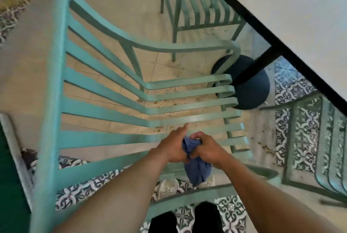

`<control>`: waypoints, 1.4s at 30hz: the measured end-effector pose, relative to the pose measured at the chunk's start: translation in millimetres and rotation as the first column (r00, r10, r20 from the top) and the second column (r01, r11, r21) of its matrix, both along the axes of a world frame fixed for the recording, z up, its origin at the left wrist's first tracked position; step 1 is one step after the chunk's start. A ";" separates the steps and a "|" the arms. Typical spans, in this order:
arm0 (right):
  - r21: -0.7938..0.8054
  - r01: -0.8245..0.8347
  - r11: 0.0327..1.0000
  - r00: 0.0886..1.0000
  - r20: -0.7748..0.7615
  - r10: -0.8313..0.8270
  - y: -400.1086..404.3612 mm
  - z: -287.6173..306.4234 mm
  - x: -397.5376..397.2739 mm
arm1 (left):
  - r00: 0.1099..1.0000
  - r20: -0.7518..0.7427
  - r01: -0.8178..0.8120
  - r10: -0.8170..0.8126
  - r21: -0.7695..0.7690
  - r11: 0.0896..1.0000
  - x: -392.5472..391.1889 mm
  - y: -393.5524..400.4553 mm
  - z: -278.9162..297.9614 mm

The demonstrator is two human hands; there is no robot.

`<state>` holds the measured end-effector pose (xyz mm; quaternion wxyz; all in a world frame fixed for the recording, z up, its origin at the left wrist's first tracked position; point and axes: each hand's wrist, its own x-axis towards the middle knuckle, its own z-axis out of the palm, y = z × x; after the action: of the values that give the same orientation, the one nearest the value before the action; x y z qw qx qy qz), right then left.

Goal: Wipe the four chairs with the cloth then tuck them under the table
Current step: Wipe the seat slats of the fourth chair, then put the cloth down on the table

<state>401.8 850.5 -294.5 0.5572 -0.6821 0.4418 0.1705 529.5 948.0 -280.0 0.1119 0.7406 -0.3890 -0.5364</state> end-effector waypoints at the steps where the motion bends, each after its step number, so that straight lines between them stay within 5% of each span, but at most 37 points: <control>1: 0.024 0.031 0.999 0.999 0.024 -0.032 4.5 19.6 -0.5 | 1.000 -0.008 0.010 -0.010 -0.017 1.000 -3.0 1.6 15.1; 9: -0.185 -0.078 0.980 0.985 0.134 0.104 -0.9 143.0 -56.5 | 0.961 0.162 0.259 -0.225 -0.236 0.937 -13.6 -20.2 123.5; 12: -0.205 0.140 0.969 0.970 0.223 -0.093 -15.1 175.6 -88.5 | 0.981 0.057 0.191 -0.183 -0.332 0.924 -31.9 -47.1 162.0; 15: -0.137 0.503 0.853 0.843 0.294 -0.450 -44.4 203.2 -123.4 | 0.984 0.031 0.168 -0.174 -0.465 0.869 -49.9 -91.2 191.1; 18: -0.247 0.622 0.743 0.765 0.393 -0.510 -89.1 237.1 -151.1 | 0.971 0.098 0.235 -0.216 -0.529 0.815 -72.3 -143.5 216.8; 22: -0.524 0.564 0.639 0.825 0.403 -0.397 -155.6 265.6 -176.6 | 0.937 0.243 0.343 -0.250 -0.521 0.781 -105.3 -208.8 250.6; 28: -0.643 0.501 0.579 0.865 0.354 -0.356 -220.2 279.8 -201.8 | 0.965 0.209 0.252 -0.161 -0.558 0.791 -139.1 -292.8 269.0; 31: -0.757 0.372 0.538 0.924 0.245 -0.294 -258.3 276.2 -203.1 | 0.943 0.322 0.249 -0.083 -0.522 0.816 -148.0 -332.7 259.5; 35: -0.819 0.079 0.569 0.934 -0.138 -0.329 -279.2 242.7 -190.6 | 0.736 0.653 0.409 -0.179 -0.219 0.886 -151.6 -355.7 227.4; 38: -0.784 -0.078 0.616 0.975 -0.189 -0.117 -270.5 208.3 -178.9 | 0.543 0.751 0.708 -0.376 -0.168 0.686 -159.4 -352.0 197.4; 42: -0.744 -0.094 0.662 0.984 -0.171 -0.052 -271.7 182.5 -178.9 | 0.577 0.691 0.711 -0.435 -0.162 0.685 -155.6 -352.3 171.8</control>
<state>222.9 578.8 -111.9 0.1838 -0.8377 0.5127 0.0402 373.9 595.7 -108.2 -0.0451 0.6544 -0.7332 -0.1795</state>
